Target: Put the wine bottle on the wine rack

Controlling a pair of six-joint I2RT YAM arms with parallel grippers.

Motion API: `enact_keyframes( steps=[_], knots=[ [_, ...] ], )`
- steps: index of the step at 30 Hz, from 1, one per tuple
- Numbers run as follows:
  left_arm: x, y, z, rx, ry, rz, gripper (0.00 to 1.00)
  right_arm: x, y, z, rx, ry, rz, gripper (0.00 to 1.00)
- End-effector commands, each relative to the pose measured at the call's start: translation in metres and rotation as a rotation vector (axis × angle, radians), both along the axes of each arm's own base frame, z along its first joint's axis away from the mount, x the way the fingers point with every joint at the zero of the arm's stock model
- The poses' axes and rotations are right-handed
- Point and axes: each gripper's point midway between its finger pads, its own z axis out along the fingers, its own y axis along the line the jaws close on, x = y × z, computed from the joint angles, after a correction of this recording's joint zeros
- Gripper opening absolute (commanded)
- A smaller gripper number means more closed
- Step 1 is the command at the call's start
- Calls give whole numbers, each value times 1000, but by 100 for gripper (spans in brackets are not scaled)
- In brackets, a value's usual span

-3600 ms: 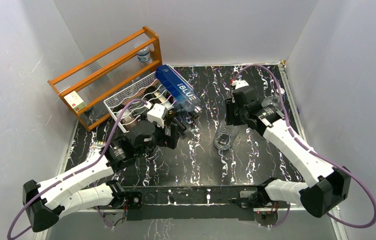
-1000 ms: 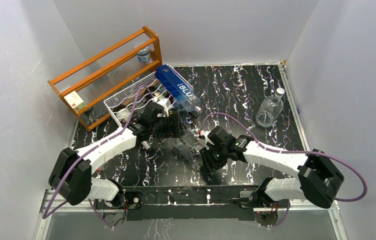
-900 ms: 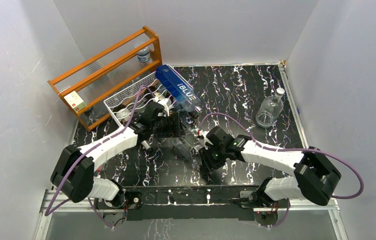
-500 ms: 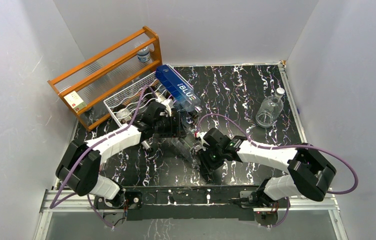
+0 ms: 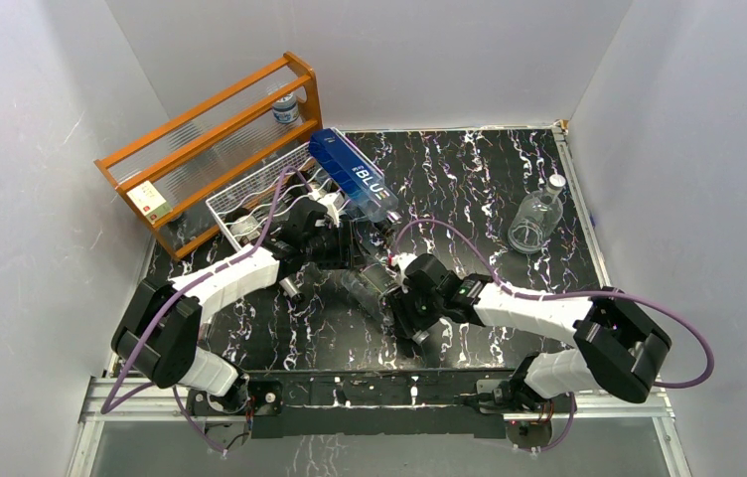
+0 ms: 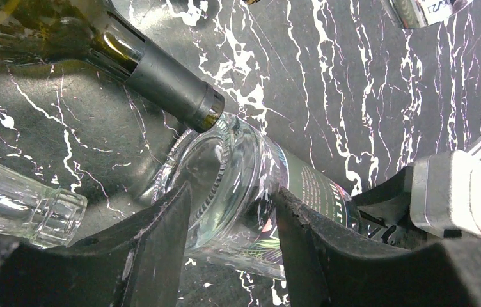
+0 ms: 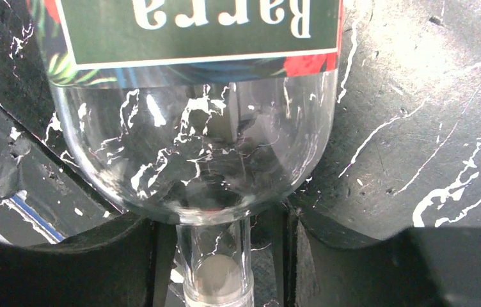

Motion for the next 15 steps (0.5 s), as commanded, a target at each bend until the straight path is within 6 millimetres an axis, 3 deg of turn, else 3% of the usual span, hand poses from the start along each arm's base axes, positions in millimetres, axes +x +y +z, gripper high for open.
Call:
enact_keyframes(
  steps=[1, 15],
  knots=[
    [-28, 12, -26, 68, 107, -47, 48, 23, 10, 8, 54, -111, -44, 62],
    [-33, 12, -29, 59, 129, -56, 45, 21, 0, -14, 41, -133, -81, 61]
  ],
)
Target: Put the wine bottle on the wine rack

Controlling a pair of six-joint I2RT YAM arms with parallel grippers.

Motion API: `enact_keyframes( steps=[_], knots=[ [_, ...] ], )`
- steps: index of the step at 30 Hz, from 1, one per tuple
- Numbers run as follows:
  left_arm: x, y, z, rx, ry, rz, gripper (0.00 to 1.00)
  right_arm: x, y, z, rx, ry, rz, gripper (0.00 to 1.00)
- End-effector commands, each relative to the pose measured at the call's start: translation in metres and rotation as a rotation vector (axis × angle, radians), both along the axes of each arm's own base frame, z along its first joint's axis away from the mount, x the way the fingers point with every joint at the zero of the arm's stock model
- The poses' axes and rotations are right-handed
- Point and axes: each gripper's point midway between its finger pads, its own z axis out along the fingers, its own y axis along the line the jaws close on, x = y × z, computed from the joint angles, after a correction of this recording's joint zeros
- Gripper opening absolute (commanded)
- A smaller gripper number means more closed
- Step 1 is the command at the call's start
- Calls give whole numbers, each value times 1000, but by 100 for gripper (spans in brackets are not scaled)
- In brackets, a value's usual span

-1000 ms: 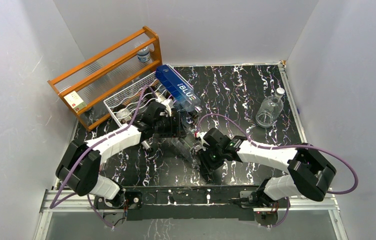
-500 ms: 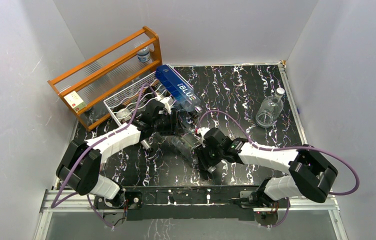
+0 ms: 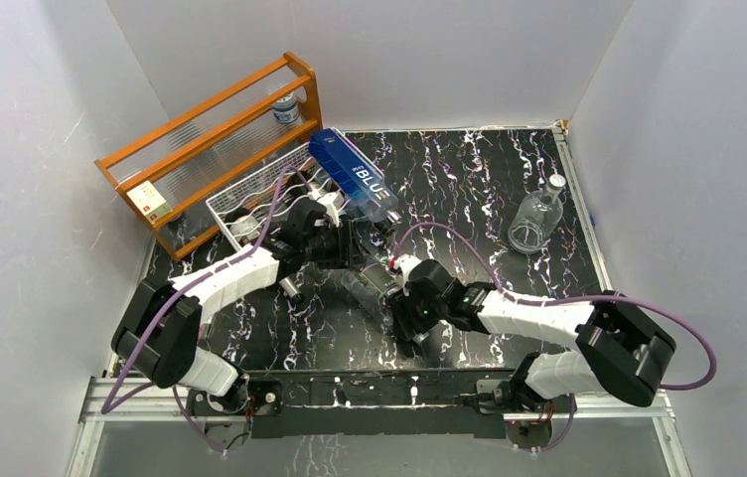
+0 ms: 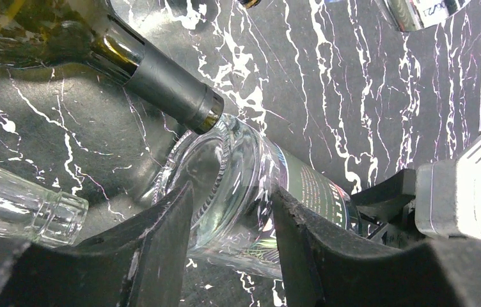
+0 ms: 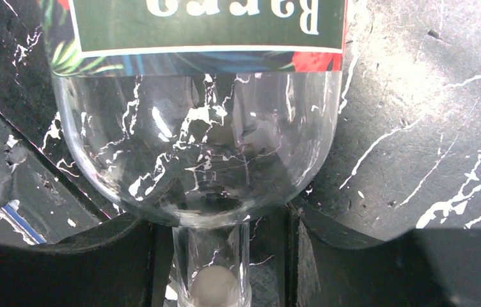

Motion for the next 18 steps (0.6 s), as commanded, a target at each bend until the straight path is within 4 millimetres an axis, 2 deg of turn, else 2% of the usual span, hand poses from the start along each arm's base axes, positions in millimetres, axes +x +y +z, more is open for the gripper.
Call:
enact_keyframes(
  steps=[1, 4, 7, 10, 14, 16, 18],
  knots=[
    [-34, 12, -29, 64, 136, -48, 44, 19, -4, -9, -6, -79, -86, 59],
    [-34, 11, -30, 60, 137, -48, 43, 21, -8, -12, -20, -91, -96, 44],
    [-30, 11, -25, 48, 114, -30, 43, 21, -8, -10, -10, -104, -97, 19],
    [-26, 10, -17, 30, 83, -18, 43, 22, -6, -4, 12, -115, -91, 0],
    [-20, 11, -4, 21, 32, 2, 44, 23, -4, 10, 38, -142, -70, 0],
    [-15, 13, 1, 25, 10, 21, 49, 23, -2, 21, 67, -164, -57, 0],
    [-11, 16, 18, 10, -40, 41, 55, 22, 0, 33, 106, -190, -40, 0]
  ],
)
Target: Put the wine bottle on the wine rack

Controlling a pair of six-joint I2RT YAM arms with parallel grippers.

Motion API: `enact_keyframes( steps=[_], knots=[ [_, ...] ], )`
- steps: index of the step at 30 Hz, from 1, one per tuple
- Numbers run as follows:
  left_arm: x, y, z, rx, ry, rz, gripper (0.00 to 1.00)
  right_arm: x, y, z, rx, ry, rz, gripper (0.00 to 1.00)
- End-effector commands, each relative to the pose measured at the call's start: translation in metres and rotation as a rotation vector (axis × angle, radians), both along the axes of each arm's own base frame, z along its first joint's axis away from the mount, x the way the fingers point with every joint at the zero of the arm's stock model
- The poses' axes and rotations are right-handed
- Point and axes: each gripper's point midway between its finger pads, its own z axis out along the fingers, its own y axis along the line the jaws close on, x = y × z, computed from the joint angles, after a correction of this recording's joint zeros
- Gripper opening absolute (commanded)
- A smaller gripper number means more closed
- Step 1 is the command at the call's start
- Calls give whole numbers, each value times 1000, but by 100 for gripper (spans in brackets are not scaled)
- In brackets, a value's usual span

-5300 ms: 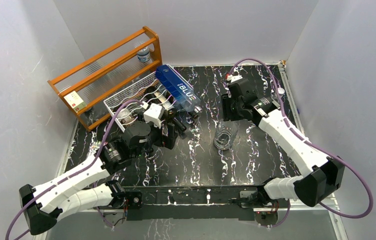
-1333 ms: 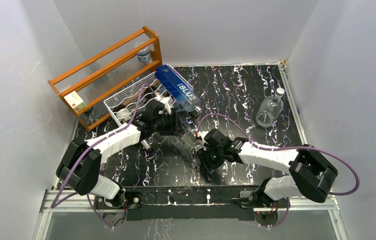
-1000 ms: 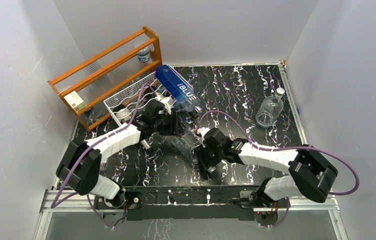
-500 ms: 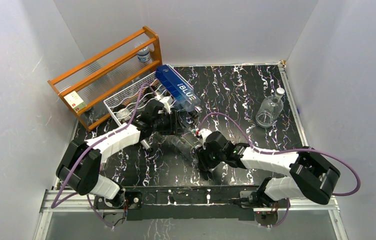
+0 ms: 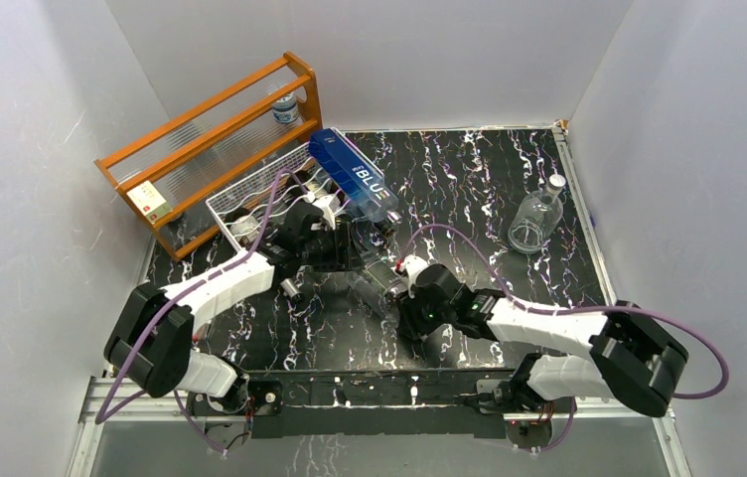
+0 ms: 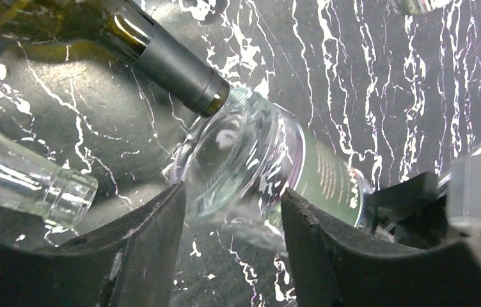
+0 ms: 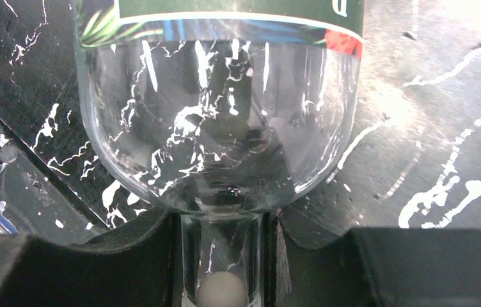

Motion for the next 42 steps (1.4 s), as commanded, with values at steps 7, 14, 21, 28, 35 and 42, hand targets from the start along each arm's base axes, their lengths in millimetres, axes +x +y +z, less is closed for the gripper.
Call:
enact_keyframes(
  steps=[7, 14, 21, 28, 35, 42],
  knots=[
    [3, 24, 50, 32, -133, 87, 72, 18, 6, 75, 210, -203, -18, 0],
    [4, 32, 76, 31, -192, 117, 77, 13, 9, 96, 270, -230, 13, 0],
    [6, 56, 116, 47, -310, 204, 79, 10, 14, 124, 365, -276, 41, 0],
    [3, 95, 167, 78, -464, 334, 81, 10, 21, 159, 478, -349, 64, 0],
    [-9, 135, 206, 113, -588, 450, 83, 27, 41, 214, 588, -432, 45, 0],
    [-23, 164, 232, 139, -669, 522, 85, 57, 74, 277, 679, -493, 4, 0]
  ],
)
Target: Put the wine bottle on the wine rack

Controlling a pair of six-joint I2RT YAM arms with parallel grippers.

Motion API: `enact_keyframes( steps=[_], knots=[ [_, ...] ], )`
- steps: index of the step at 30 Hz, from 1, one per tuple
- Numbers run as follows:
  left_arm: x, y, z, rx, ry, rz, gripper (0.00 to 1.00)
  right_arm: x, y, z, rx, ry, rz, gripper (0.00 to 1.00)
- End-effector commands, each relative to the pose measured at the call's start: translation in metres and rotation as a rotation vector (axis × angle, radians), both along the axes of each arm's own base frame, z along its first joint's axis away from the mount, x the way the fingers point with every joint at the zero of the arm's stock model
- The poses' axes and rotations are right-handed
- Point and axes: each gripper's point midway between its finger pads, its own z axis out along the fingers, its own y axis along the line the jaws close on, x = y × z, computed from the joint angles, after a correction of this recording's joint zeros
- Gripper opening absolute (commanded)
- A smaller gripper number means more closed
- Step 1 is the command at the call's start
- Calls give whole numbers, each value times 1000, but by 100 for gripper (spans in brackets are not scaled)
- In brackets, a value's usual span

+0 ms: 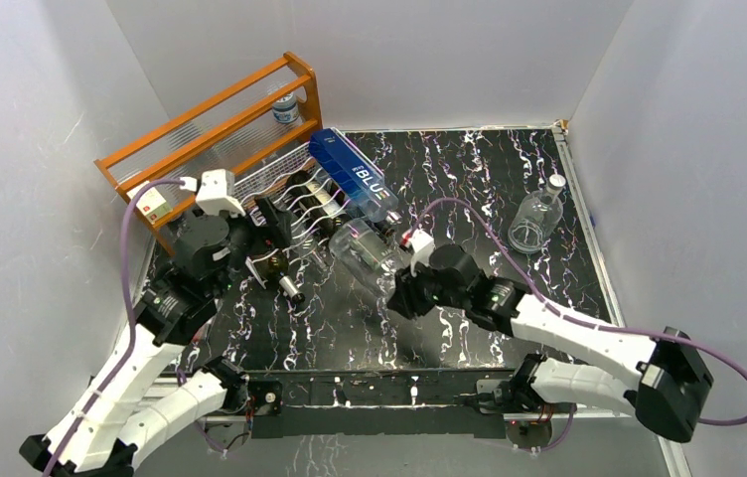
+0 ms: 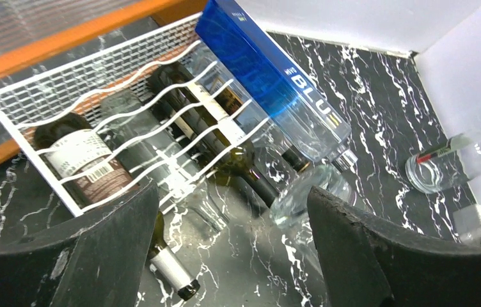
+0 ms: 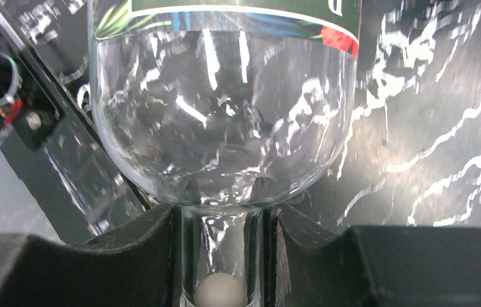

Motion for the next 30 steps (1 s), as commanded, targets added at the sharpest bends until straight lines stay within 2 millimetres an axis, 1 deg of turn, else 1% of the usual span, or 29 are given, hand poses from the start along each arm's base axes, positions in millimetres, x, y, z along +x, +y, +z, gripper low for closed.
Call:
enact_keyframes(
  steps=[1, 3, 6, 8, 10, 16, 17, 22, 24, 29, 30],
  knots=[
    [-9, 26, 24, 35, -65, 75, 85, 52, 63, 189, 476, -359, -28, 0],
    [-12, 30, 25, 40, -72, 84, 85, 62, 73, 205, 491, -381, -40, 0],
    [-16, 35, 27, 45, -79, 88, 85, 81, 90, 218, 480, -397, -63, 0],
    [-18, 37, 29, 53, -83, 91, 86, 97, 105, 215, 438, -392, -81, 0],
    [-22, 42, 32, 64, -89, 100, 86, 113, 116, 219, 401, -390, -108, 0],
    [-34, 60, 47, 83, -130, 133, 87, 149, 144, 209, 274, -361, -131, 0],
    [-36, 62, 48, 82, -134, 136, 87, 154, 148, 213, 271, -363, -129, 0],
    [-41, 65, 49, 82, -138, 132, 88, 183, 157, 205, 210, -342, -178, 0],
    [-42, 64, 46, 84, -131, 127, 88, 195, 163, 194, 178, -328, -176, 0],
    [-40, 61, 39, 94, -110, 115, 89, 219, 171, 174, 106, -297, -189, 0],
    [-40, 60, 37, 95, -106, 113, 90, 223, 175, 166, 91, -285, -183, 0]
  ],
)
